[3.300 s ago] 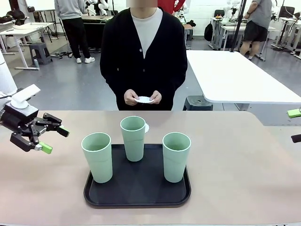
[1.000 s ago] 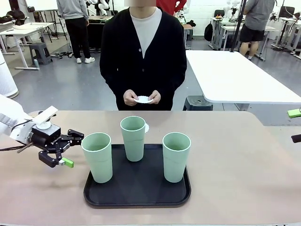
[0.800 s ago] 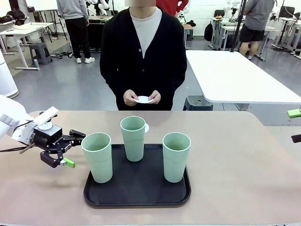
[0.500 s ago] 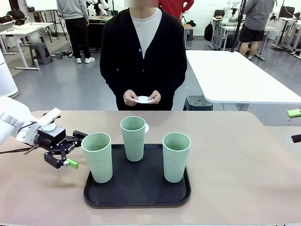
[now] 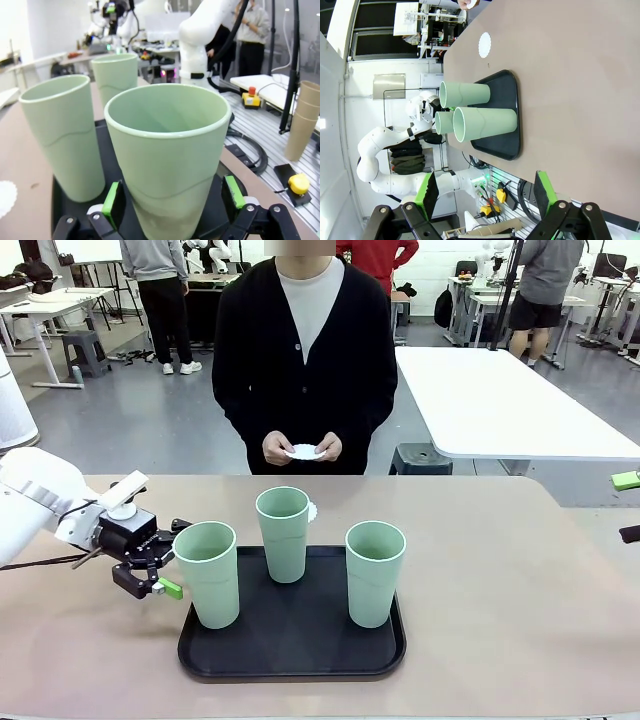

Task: Place coasters on the table and set cups on them.
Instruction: Pick up one Reusable plastic cup and place it on a coaster set by the human.

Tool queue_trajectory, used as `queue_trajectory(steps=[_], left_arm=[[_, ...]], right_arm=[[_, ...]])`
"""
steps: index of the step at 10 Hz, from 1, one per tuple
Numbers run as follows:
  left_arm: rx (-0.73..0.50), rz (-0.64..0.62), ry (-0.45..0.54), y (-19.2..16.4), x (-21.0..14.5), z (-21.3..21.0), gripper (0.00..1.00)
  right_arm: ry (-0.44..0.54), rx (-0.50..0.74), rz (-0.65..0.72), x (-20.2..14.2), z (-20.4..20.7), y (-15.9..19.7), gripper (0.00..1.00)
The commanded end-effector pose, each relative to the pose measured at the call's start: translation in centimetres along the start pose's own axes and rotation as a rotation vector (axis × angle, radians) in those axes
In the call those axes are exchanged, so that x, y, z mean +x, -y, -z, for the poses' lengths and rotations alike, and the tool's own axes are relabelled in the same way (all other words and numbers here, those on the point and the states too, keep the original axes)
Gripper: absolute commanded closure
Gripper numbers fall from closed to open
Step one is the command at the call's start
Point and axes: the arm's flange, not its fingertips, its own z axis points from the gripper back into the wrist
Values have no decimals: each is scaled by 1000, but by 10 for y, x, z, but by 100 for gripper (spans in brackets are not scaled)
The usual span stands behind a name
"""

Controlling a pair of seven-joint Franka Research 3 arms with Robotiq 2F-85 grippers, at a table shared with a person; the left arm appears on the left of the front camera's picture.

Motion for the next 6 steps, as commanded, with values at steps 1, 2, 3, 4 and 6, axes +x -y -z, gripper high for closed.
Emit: queue_trajectory(steps=[1, 2, 3, 4, 6], left_arm=[[8, 41, -3, -7, -3, 10, 0], [-6, 35, -1, -8, -3, 14, 0], [-22, 36, 1, -7, -3, 19, 0], [-37, 36, 7, -6, -3, 23, 0], [-56, 36, -2, -5, -3, 30, 0]], right_arm=[[-4, 13, -4, 0, 1, 0, 0], [-4, 13, -4, 0, 1, 0, 0], [-4, 13, -4, 0, 1, 0, 0], [-4, 13, -4, 0, 1, 0, 0], [-4, 13, -4, 0, 1, 0, 0]])
